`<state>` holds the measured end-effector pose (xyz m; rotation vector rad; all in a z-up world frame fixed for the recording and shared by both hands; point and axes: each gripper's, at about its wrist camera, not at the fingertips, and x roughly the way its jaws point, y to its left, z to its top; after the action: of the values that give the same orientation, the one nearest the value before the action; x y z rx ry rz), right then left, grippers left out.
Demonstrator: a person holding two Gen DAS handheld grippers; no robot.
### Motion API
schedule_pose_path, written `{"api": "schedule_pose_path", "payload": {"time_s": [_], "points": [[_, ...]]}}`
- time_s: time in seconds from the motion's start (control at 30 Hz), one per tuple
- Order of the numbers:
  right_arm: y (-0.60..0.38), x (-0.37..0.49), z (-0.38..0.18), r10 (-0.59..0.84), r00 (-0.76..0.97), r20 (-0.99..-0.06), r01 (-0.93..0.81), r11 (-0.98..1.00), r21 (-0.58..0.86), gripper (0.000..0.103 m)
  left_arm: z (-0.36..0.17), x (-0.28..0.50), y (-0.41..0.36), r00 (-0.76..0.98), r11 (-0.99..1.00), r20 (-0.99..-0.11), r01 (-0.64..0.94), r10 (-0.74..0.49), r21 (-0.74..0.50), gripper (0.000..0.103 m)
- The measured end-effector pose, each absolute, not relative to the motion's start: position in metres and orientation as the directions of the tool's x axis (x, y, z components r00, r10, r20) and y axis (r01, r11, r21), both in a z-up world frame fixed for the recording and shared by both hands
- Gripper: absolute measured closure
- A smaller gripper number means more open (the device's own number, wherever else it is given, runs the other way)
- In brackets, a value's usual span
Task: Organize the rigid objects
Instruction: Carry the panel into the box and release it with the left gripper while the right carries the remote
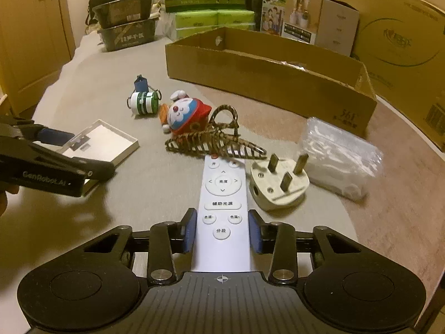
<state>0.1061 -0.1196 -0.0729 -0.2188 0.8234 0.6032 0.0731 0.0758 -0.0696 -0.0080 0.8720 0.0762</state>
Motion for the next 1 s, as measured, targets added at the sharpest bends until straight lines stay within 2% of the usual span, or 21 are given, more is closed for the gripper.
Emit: {"api": "schedule_pose_path", "payload": {"time_s": [0.37, 1.0], "points": [[-0.143, 0.07, -0.056, 0.45, 0.493, -0.745, -0.554, 0.822, 0.131, 0.064, -0.059, 0.046, 0.068, 0.644, 0.998, -0.763, -0.067, 0.05, 0.009, 0.017], [-0.149, 0.058, -0.026, 0.467, 0.548, -0.694, -0.542, 0.83, 0.132, 0.064, -0.023, 0.031, 0.062, 0.701, 0.998, -0.712, -0.069, 0.05, 0.003, 0.017]]}}
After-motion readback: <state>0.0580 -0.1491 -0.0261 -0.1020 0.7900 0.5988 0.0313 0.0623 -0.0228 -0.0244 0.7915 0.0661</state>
